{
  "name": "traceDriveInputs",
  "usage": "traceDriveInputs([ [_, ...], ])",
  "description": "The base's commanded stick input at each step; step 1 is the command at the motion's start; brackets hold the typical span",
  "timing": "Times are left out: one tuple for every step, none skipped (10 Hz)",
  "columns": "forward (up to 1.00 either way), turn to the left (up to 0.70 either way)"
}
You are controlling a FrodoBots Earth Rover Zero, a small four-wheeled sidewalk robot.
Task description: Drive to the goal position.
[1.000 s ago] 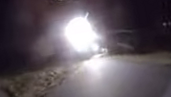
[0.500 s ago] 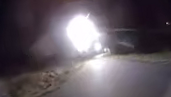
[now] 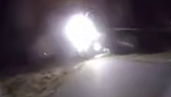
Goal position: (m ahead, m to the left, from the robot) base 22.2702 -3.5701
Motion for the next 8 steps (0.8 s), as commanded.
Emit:
traceDriveInputs([
  [1.0, 0.0],
  [1.0, 0.0],
  [1.0, 0.0],
  [1.0, 0.0],
  [1.0, -0.03],
  [1.0, -0.04],
  [1.0, -0.04],
  [1.0, -0.04],
])
